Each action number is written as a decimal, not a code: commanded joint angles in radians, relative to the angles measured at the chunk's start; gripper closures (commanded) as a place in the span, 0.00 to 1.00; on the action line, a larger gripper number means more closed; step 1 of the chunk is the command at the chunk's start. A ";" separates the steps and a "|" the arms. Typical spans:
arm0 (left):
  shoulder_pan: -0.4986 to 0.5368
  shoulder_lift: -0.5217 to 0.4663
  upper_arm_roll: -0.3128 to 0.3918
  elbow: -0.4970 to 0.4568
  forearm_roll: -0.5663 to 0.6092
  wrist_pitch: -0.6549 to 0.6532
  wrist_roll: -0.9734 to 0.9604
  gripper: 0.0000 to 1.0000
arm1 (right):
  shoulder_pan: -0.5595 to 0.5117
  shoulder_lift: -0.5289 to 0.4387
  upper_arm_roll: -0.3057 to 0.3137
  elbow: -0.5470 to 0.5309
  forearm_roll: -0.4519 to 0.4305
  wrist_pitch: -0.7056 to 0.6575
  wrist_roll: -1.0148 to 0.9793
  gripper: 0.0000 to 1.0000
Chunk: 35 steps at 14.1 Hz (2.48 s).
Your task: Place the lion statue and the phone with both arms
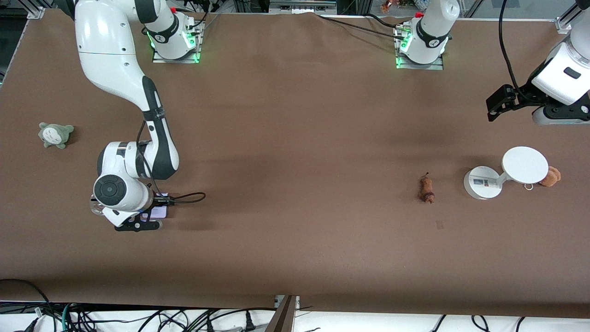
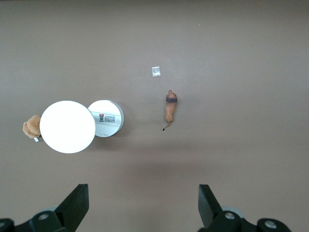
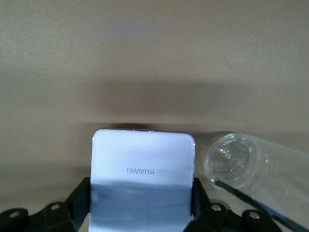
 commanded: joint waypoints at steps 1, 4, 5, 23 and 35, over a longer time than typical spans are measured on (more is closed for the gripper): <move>0.013 0.015 0.019 0.010 -0.024 0.011 0.021 0.00 | -0.001 -0.014 0.007 -0.031 0.021 0.021 -0.024 0.65; 0.016 0.057 0.019 0.038 -0.032 0.015 0.041 0.00 | 0.004 -0.015 0.009 -0.022 0.021 0.019 -0.015 0.01; 0.014 0.072 0.019 0.059 -0.029 0.014 0.036 0.00 | 0.010 -0.015 0.009 -0.017 0.021 0.019 -0.012 0.01; 0.011 0.103 0.016 0.088 -0.041 0.008 0.025 0.00 | 0.009 -0.474 -0.057 0.087 0.000 -0.529 -0.073 0.00; -0.001 0.129 0.012 0.093 -0.038 0.008 0.022 0.00 | -0.304 -0.772 0.213 -0.037 -0.144 -0.686 -0.089 0.00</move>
